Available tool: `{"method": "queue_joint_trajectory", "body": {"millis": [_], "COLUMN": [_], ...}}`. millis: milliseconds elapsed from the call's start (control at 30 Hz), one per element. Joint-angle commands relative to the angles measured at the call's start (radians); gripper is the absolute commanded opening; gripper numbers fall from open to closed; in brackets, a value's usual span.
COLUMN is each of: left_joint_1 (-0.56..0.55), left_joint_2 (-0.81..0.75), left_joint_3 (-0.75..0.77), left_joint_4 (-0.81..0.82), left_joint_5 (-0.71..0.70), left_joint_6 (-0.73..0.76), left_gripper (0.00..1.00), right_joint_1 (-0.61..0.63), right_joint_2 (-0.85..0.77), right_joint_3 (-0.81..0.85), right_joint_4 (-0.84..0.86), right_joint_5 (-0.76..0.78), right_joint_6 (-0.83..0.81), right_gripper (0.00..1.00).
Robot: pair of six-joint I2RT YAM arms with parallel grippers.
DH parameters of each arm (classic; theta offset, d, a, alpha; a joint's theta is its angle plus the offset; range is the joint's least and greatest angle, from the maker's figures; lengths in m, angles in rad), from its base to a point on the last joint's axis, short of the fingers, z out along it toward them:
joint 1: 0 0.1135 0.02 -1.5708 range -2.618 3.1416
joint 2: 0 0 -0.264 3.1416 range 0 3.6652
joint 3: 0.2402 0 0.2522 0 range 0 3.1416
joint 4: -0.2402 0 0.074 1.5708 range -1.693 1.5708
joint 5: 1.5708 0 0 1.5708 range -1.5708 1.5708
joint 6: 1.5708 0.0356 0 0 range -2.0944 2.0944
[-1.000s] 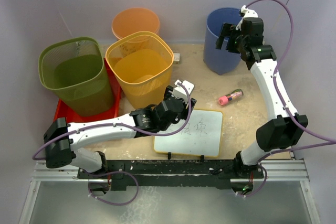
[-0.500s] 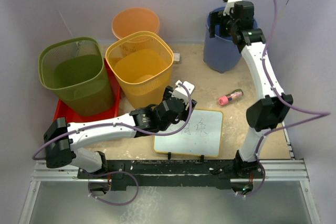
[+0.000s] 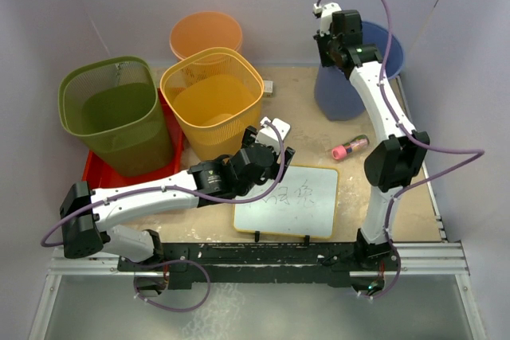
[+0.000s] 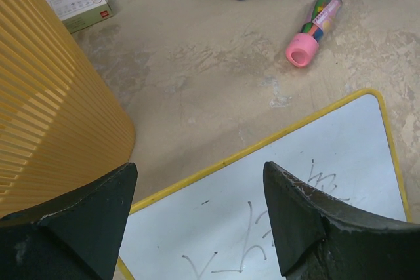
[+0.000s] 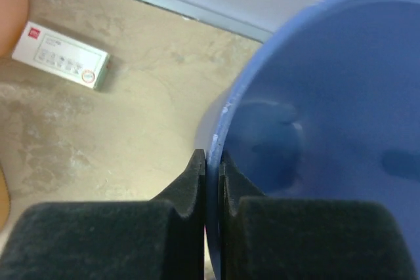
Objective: Turn the large container upside down
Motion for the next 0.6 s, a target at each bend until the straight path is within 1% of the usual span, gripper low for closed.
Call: {"method": "queue_joint_trajectory", "body": {"millis": [0, 167, 300, 433, 567], "left_joint_1": [0.003, 0.003, 0.003, 0.004, 0.003], "left_joint_2": [-0.001, -0.003, -0.002, -0.006, -0.024], "left_joint_3": [0.046, 0.053, 0.055, 0.047, 0.024], "left_joint_4": [0.027, 0.052, 0.054, 0.050, 0.050], "left_joint_5": [0.021, 0.036, 0.037, 0.040, 0.043], "left_joint_6": [-0.005, 0.002, 0.002, -0.004, -0.022], "left_gripper": [0.75, 0.75, 0.75, 0.75, 0.75], "right_joint_1": [-0.007, -0.035, -0.075, -0.145, -0.293], "right_joint_2": [-0.138, -0.211, -0.260, -0.299, -0.266], "right_joint_3": [0.029, -0.053, -0.127, -0.232, -0.363], "right_joint_4": [0.015, 0.083, 0.175, 0.349, 0.553], "right_joint_5": [-0.060, -0.167, -0.308, -0.466, -0.668], "right_joint_6": [0.066, 0.129, 0.248, 0.431, 0.703], "right_gripper": [0.00, 0.00, 0.00, 0.00, 0.00]}}
